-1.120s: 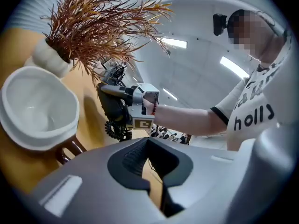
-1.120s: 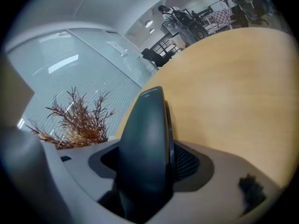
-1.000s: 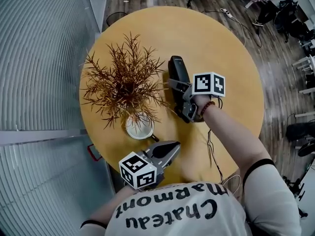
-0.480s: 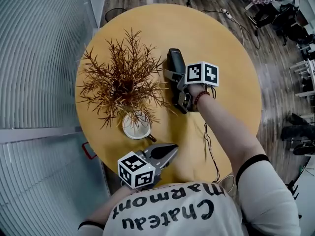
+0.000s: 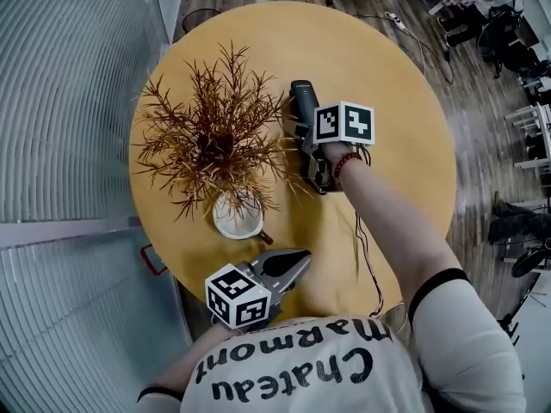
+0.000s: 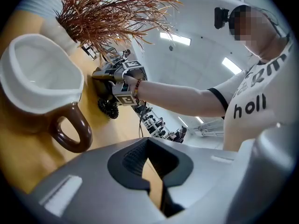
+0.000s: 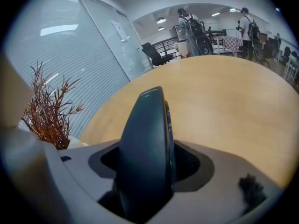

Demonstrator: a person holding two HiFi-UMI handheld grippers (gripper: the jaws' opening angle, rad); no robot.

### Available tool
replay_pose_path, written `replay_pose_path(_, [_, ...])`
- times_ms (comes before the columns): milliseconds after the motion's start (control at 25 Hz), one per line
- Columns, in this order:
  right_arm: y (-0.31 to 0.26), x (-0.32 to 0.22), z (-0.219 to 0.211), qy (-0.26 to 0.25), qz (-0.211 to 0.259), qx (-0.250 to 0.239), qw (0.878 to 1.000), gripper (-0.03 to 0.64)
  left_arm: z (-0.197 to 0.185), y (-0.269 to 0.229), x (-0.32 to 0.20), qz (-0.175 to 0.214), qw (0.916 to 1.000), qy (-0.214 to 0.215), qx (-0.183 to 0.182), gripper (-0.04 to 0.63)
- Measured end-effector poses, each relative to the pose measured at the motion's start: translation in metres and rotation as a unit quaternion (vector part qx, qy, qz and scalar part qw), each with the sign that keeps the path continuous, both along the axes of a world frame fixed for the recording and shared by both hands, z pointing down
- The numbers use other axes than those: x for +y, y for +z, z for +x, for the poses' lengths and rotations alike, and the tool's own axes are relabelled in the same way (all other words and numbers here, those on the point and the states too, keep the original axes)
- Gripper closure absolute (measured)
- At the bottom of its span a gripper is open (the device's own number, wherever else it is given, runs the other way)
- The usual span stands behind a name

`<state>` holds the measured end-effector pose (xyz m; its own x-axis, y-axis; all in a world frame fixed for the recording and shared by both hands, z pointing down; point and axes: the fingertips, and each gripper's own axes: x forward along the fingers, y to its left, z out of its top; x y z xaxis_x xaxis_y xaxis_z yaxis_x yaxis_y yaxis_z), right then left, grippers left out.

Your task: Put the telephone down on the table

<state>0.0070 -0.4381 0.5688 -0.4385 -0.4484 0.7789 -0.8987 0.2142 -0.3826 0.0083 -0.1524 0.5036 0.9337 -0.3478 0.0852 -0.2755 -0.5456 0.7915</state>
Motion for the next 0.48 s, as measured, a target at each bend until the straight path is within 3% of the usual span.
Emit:
replay_pose_path(240, [0.0, 0.0009, -0.0001, 0.007, 0.037, 0.041, 0.998, 0.298, 0.0006, -0.0019, 0.0048, -0.002, 1.0, 0.0, 0.004, 0.589])
replay_pose_path(480, [-0.0003, 0.0016, 0.0002, 0.017, 0.054, 0.04, 0.998, 0.298, -0.0011, -0.0035, 0.0059, -0.002, 1.0, 0.002, 0.008, 0.589])
